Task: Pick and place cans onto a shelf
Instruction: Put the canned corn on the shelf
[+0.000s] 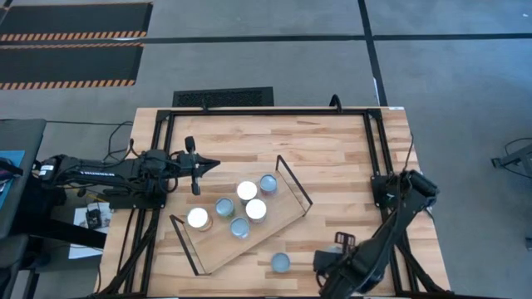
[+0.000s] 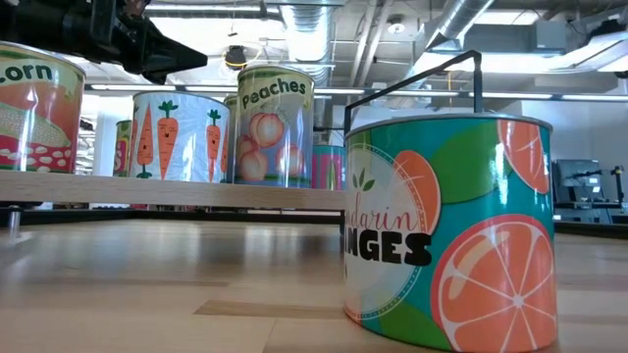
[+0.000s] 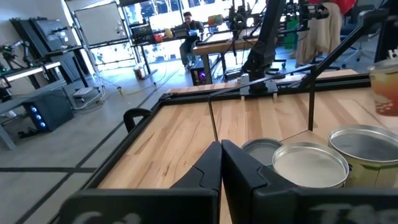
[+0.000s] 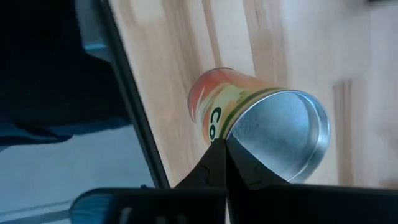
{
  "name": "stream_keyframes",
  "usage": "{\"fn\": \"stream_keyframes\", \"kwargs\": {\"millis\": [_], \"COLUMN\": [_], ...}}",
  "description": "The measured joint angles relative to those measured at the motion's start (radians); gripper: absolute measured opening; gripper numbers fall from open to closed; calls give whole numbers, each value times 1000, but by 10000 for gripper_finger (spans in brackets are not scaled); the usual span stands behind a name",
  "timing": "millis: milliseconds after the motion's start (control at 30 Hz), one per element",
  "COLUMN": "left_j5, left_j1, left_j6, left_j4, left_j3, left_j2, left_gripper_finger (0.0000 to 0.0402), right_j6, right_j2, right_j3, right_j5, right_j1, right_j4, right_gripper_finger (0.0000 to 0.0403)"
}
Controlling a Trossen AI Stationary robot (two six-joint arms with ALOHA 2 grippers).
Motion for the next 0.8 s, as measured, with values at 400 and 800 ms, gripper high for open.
{"fn": "stream_keyframes", "kwargs": {"millis": [400, 800], "left_j5": [0, 0], "left_j1": [0, 0], "left_j6": [-3, -9], "left_j4": [-1, -10], "left_j3": [0, 1], "left_j2": [0, 0], "left_gripper_finger": [0, 0], "right_j6": [-315, -629], "right_j2": [6, 146], "right_j3": [90, 87], "right_j5": [113, 182], "right_j1": [-85, -152], "right_j4": [45, 96], "right_gripper_finger": [5, 5]}}
